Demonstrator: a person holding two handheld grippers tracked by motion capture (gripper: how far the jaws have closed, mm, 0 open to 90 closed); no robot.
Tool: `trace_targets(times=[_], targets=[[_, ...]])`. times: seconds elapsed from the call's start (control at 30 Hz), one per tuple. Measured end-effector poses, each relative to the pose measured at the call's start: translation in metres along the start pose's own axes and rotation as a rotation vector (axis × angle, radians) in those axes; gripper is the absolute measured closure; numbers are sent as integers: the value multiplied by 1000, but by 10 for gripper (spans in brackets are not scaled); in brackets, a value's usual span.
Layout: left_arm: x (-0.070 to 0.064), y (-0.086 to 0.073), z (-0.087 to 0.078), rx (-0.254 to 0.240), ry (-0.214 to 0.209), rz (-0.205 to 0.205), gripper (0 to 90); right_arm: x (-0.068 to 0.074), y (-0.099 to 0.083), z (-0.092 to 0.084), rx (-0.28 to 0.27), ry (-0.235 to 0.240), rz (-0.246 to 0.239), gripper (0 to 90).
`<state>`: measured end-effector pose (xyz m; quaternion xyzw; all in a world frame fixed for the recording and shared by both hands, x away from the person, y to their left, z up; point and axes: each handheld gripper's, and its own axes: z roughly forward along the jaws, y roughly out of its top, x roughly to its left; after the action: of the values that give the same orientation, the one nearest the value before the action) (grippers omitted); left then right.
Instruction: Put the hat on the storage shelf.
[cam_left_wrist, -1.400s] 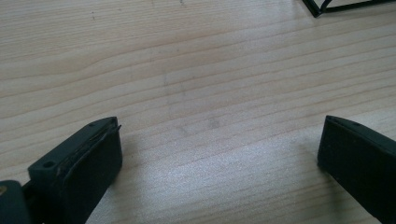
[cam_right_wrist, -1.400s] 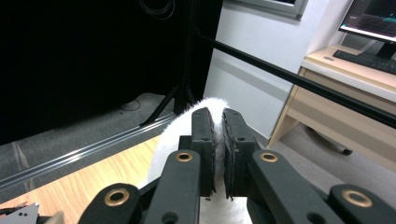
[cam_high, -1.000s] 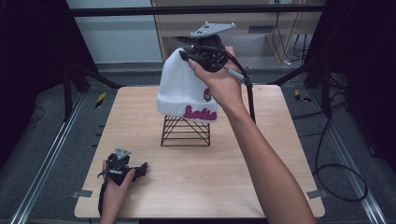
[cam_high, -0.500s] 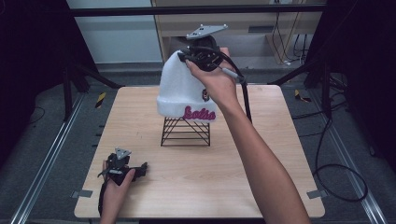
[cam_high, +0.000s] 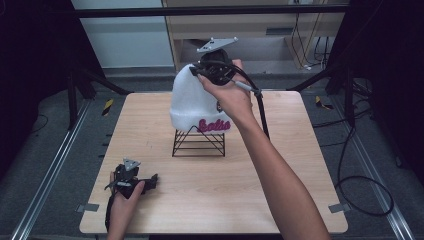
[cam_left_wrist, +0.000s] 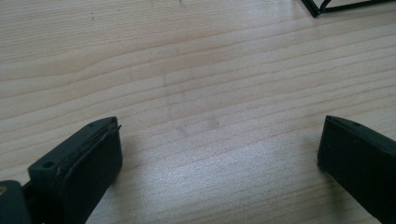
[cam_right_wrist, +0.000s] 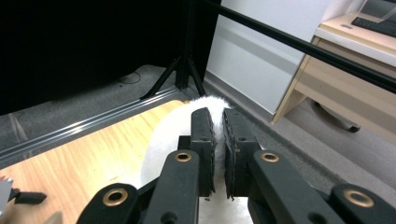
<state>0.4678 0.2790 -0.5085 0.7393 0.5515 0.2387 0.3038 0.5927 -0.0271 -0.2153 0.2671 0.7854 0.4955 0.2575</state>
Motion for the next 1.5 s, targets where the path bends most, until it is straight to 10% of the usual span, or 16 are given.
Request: trace_targets(times=[0.53, 1.5], targets=[[0, 0, 0, -2, 0, 0, 0, 20, -22, -13, 12, 27, -16, 843], [0, 0, 0, -2, 0, 2, 0, 21, -66, 14, 143, 44, 13, 842]])
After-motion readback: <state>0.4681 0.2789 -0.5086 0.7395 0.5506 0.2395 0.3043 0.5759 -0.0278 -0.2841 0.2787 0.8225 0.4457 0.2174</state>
